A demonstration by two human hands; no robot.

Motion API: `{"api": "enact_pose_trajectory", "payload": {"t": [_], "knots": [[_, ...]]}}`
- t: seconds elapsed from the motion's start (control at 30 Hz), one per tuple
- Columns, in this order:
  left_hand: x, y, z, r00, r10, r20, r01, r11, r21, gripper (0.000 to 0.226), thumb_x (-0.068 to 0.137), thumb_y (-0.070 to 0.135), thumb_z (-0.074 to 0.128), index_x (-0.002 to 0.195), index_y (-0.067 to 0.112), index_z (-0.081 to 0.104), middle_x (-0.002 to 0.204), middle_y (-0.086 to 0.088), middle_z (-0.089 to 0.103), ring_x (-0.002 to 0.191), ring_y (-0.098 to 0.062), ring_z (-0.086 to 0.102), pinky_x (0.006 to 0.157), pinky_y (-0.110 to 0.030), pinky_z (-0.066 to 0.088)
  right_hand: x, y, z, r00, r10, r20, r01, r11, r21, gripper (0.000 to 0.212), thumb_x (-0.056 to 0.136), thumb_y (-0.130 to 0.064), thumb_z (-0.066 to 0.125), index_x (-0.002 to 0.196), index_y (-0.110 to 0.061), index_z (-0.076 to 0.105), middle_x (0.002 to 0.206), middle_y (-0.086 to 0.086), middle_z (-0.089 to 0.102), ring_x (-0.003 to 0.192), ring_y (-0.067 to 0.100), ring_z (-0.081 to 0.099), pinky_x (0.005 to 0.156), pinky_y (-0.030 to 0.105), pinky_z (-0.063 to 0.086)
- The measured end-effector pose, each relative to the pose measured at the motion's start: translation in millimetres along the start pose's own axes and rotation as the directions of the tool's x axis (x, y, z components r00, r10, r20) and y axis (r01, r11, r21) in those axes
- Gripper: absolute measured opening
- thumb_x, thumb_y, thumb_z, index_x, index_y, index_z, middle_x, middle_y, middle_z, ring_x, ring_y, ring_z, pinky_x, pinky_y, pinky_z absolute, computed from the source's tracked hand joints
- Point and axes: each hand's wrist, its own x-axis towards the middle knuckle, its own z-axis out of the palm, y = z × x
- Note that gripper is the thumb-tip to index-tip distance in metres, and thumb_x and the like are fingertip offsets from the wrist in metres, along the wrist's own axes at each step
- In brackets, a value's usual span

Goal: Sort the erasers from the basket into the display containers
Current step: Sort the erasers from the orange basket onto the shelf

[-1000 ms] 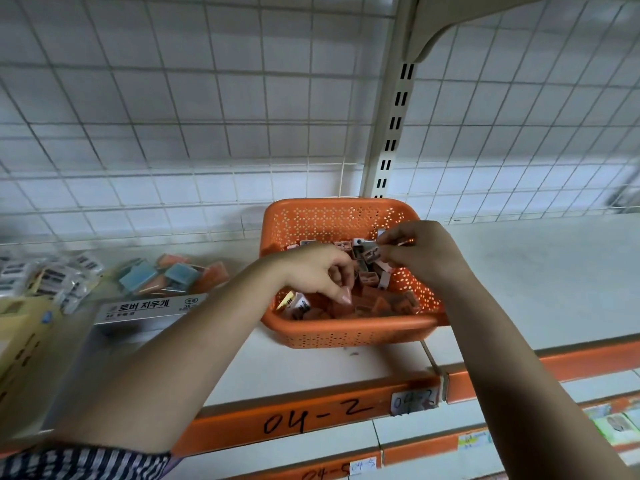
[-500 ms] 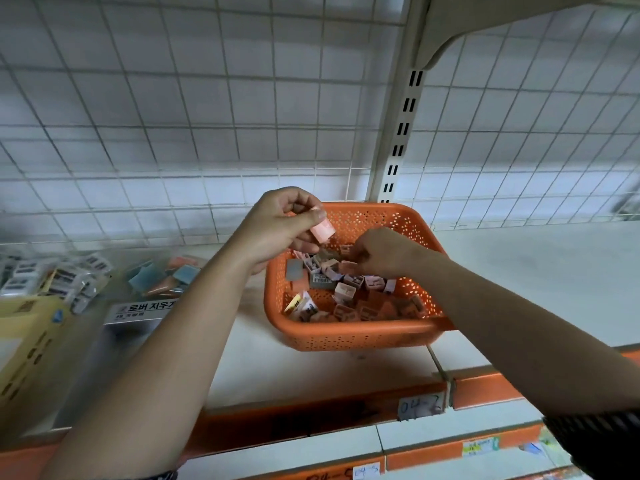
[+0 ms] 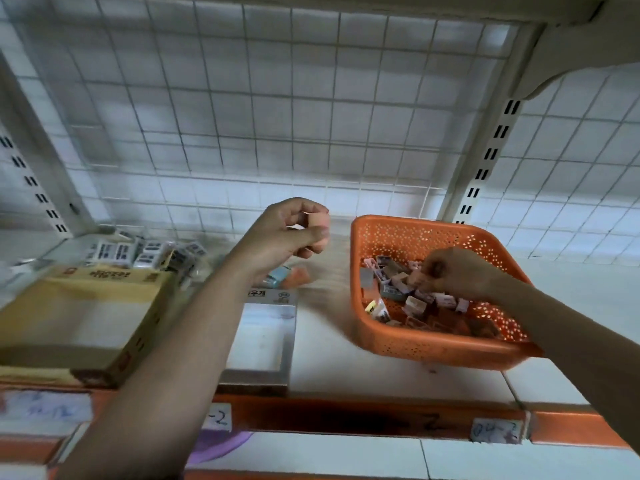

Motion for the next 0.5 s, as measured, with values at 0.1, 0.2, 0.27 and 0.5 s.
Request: {"api": "enact_pose_trajectory", "payload": {"t": [0.1,0.2,0.27,0.5], "knots": [[-5.1,-5.2,-39.6,0.996,-0.018,-0.092,0.025,0.997,0.073,0.021,0.086,0.005,0.069,0.106,0.011,0.063,0.083,-0.004,0.07,0.063,-0.009,0.063,0.059,-0.02,0.047,-7.8,-17.0,-17.7,0.984,0.01,-0.179,0.022,0.984,0.177,0.018,0.081,-0.027,0.076,0.091,-0.016,0.066,0.085,0.001,0.069,0.08,0.016,0.065,0.07,0.028,0.05],[-1.9,-20.4,-71.6,0.989,-0.061,-0.135,0.091,0.971,0.222,0.015,0.084,0.011,0.073,0.091,0.021,0.066,0.093,-0.006,0.072,0.075,-0.013,0.066,0.064,-0.025,0.05,-15.5,-44.3,-30.4,0.955,0.061,-0.29,0.081,0.888,0.453,0.015,0.08,-0.021,0.078,0.087,-0.016,0.066,0.072,0.001,0.071,0.067,0.017,0.068,0.059,0.021,0.047],[5.8,-35.0,-85.3,0.984,-0.106,-0.144,0.147,0.938,0.314,0.014,0.083,0.012,0.074,0.089,0.023,0.068,0.099,-0.006,0.071,0.086,-0.018,0.068,0.073,-0.039,0.055,-20.2,-66.8,-31.0,0.944,0.076,-0.322,0.135,0.802,0.583,0.012,0.082,-0.015,0.076,0.089,-0.015,0.067,0.071,0.003,0.072,0.065,0.016,0.07,0.058,0.024,0.051],[51.4,-64.8,-91.6,0.996,-0.082,-0.023,0.081,0.83,0.551,0.017,0.083,0.011,0.074,0.098,0.014,0.069,0.099,-0.002,0.066,0.085,-0.013,0.06,0.068,-0.021,0.041,-25.9,-131.5,-9.4,0.92,0.099,-0.378,0.209,0.693,0.69,0.009,0.085,-0.009,0.072,0.083,-0.014,0.065,0.068,-0.001,0.069,0.056,0.008,0.065,0.049,0.014,0.045]]}}
